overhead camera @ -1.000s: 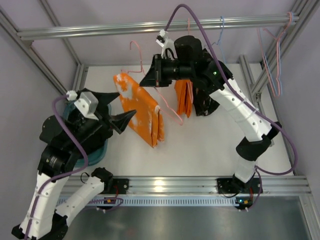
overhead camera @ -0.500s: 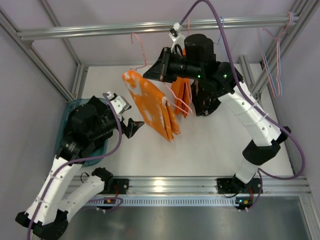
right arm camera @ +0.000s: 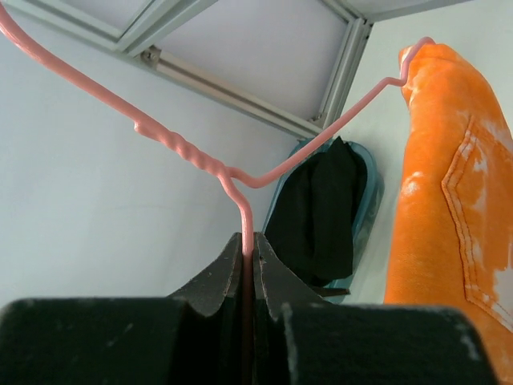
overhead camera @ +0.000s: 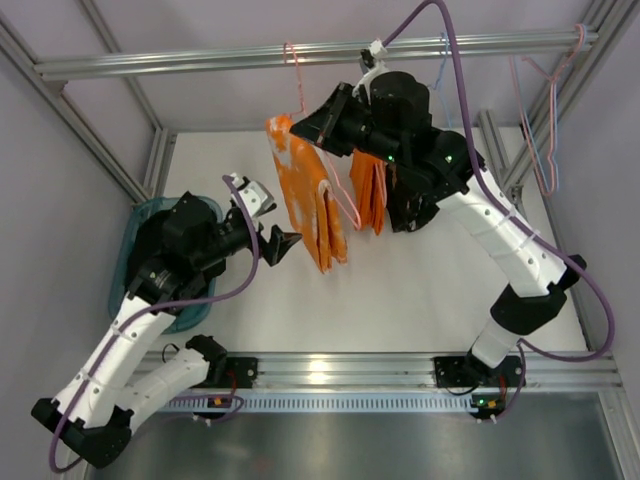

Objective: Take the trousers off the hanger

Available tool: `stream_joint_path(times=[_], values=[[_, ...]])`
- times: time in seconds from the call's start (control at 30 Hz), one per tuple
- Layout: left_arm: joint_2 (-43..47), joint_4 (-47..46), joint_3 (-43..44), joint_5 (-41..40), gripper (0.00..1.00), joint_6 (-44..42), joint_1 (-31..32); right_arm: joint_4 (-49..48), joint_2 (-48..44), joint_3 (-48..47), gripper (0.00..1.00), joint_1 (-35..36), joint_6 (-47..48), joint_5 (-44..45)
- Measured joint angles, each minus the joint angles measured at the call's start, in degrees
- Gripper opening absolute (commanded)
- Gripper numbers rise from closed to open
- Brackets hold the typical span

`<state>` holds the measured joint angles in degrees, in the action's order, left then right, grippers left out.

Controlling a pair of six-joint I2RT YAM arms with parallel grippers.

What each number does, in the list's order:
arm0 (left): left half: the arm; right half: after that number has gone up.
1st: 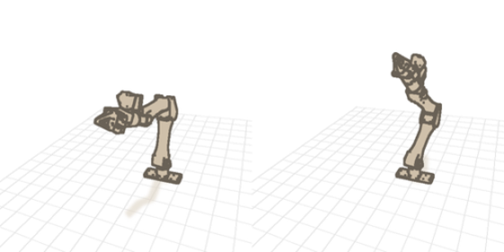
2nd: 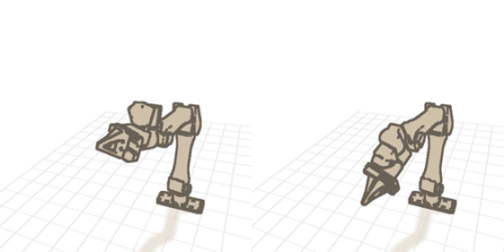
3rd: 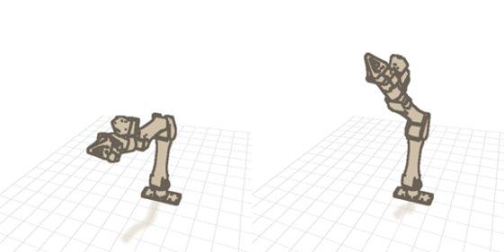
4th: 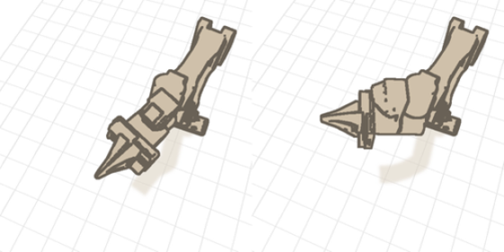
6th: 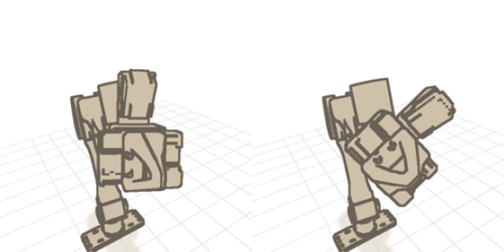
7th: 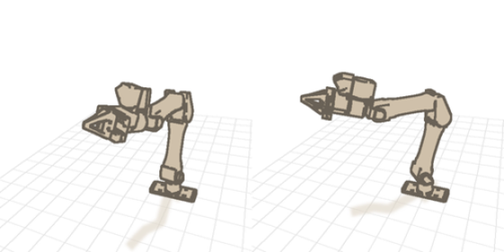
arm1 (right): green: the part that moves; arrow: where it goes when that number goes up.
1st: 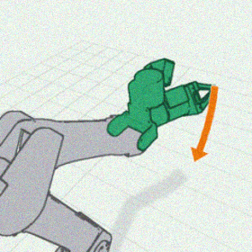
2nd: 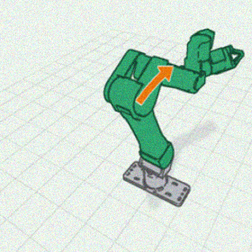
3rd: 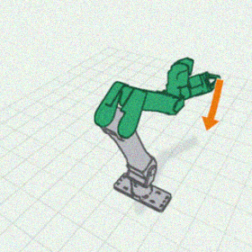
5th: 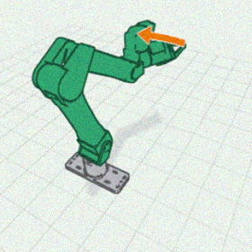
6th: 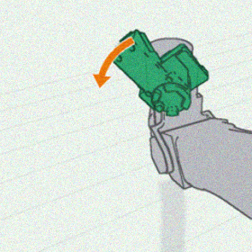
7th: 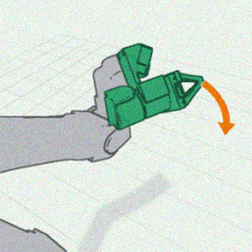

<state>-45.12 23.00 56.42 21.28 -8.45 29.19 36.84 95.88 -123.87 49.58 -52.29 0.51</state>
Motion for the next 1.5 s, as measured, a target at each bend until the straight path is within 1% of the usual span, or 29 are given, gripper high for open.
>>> stream_joint_path(times=[0.17,0.23,0.27,0.43,0.53,0.6,0.73,0.9,1.03,1.13,1.17,1.27,1.3,1.33,1.37,1.4,1.47,1.5], values=[[-2.99,-3.74,-0.02,-5.4,0.88,0.42,7.76,-0.22,0.5,-0.33,0.0,1.92,-1.36,5.68],[-4.17,-5.01,-0.11,-7.93,0.87,0.68,10.03,-0.28,0.57,-0.35,0.0,2.4,-1.7,7.15],[-4.81,-5.68,-0.2,-9.46,0.85,0.9,10.82,-0.33,0.63,-0.35,0.0,2.62,-1.84,7.82],[-7.04,-8.33,-0.46,-17.66,0.79,1.7,11.23,-0.44,0.66,-0.44,0.0,3.96,-1.73,11.58],[-7.78,-9.4,-0.63,-20.79,0.8,2.05,11.26,-0.5,0.66,-0.74,0.0,4.59,-1.29,13.64],[-8.02,-9.81,-0.68,-21.31,0.83,2.58,11.26,-0.59,0.66,-0.96,0.0,5.05,-0.81,15.32],[-8.02,-10.27,-0.68,-19.85,0.85,3.5,11.76,-0.83,0.66,-1.11,0.0,5.81,-0.09,17.77],[-8.22,-10.8,-1.11,-18.6,0.83,3.82,13.84,-0.76,0.66,-1.11,0.0,6.23,0.2,19.19],[-11.19,-12.07,-1.22,-22.47,0.73,3.72,14.51,-0.85,0.66,-1.11,0.0,6.23,0.2,19.26],[-13.68,-13.11,-1.6,-25.64,0.63,3.37,14.51,-0.83,0.66,-1.11,0.0,6.25,0.22,19.26],[-14.08,-13.38,-1.77,-26.29,0.55,3.21,14.51,-0.83,0.66,-1.11,0.0,6.25,0.24,19.26],[-14.45,-14.03,-2.34,-28.57,0.41,2.67,14.67,-0.87,0.63,-1.05,0.0,6.25,0.72,19.34],[-14.36,-14.14,-2.45,-29.24,0.3,2.58,14.73,-0.9,0.63,-1.05,0.0,6.25,0.96,19.43],[-14.21,-14.34,-2.6,-29.83,0.22,2.45,14.73,-1.18,0.63,-1.03,0.0,6.25,1.38,19.63],[-13.88,-14.47,-2.8,-30.38,0.16,2.34,14.73,-1.4,0.63,-1.01,0.0,6.25,1.75,19.78],[-13.44,-14.47,-2.99,-30.95,0.07,2.23,14.73,-1.7,0.52,-0.83,0.0,6.25,2.16,19.96],[-12.22,-14.32,-3.37,-31.78,0.04,2.12,14.73,-2.25,0.02,0.2,0.0,6.25,2.86,20.33],[-11.56,-14.03,-3.45,-32.06,0.0,2.05,14.71,-2.91,-0.59,1.18,0.0,6.25,3.28,20.46]])
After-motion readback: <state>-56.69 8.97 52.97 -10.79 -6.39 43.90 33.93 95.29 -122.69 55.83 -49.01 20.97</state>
